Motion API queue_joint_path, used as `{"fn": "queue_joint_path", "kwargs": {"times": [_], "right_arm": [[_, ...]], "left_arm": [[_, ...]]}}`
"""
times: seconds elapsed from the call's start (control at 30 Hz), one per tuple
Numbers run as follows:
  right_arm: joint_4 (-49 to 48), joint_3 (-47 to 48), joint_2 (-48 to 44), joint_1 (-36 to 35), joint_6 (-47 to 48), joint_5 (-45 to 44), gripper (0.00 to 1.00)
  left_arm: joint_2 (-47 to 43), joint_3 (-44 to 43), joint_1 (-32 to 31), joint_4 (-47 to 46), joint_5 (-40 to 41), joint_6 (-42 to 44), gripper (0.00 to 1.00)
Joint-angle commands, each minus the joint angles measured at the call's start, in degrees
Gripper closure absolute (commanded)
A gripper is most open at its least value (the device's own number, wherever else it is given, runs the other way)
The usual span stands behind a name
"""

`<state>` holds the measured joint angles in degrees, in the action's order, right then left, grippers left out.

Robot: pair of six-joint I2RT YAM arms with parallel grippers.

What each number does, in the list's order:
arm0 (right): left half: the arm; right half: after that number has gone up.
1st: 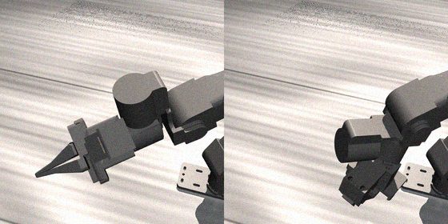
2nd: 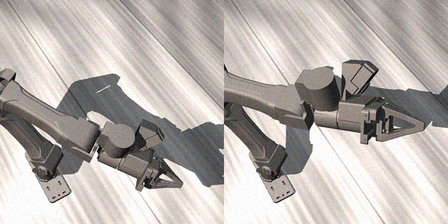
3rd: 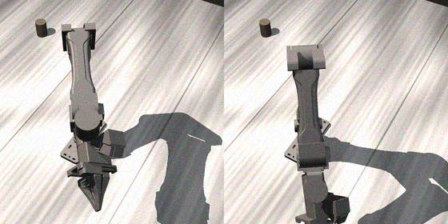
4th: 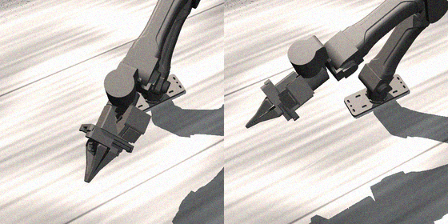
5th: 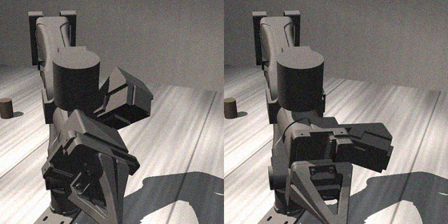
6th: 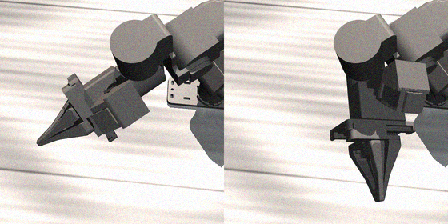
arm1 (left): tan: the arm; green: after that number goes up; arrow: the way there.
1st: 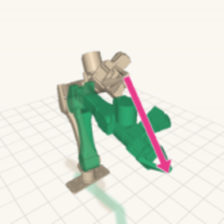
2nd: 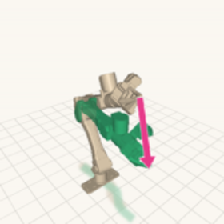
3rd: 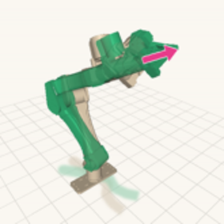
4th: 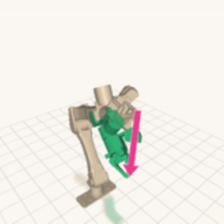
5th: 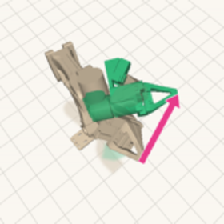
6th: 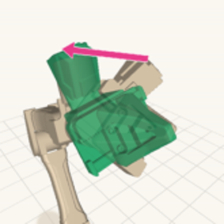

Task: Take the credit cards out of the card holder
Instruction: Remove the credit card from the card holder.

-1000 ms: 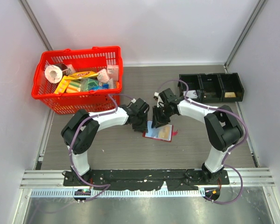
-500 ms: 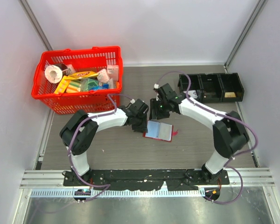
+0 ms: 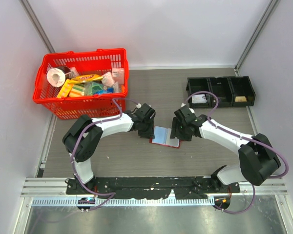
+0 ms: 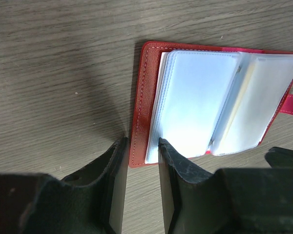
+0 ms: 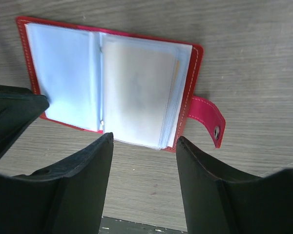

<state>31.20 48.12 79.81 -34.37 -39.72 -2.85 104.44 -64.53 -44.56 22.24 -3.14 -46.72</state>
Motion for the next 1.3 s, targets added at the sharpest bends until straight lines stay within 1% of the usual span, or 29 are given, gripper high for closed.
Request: {"fn": "queue_joint_path", "kwargs": {"times": [0.0, 0.13, 0.3, 0.53, 0.9, 1.27], "right_arm": [[-4.9, -0.9, -1.2, -0.6, -5.3, -2.6, 0.41], [-7.5, -1.4, 0.0, -0.6, -4.8, -1.5, 0.42], [-8.1, -0.9, 2.6, -0.6, -5.3, -1.9, 0.48], [-7.4, -1.4, 3.3, -0.7, -5.6, -4.7, 0.48], [-7.5, -1.7, 4.7, -0.6, -5.1, -5.3, 0.48], [-9.9, -2.1, 7.6, -0.6, -4.4, -1.5, 0.5]], "left_arm": [[-0.3, 0.2, -0.1, 1.1, 0.9, -0.1, 0.65], [0.0, 0.2, -0.1, 1.1, 0.9, -0.1, 0.66], [0.1, -0.2, -0.1, 1.4, 1.0, 0.0, 0.66], [0.2, -0.2, -0.1, 1.4, 0.9, 0.0, 0.65], [0.5, -0.5, -0.1, 1.4, 0.8, 0.1, 0.66], [1.3, -0.8, -0.2, 1.3, -0.3, 0.1, 0.66]]}}
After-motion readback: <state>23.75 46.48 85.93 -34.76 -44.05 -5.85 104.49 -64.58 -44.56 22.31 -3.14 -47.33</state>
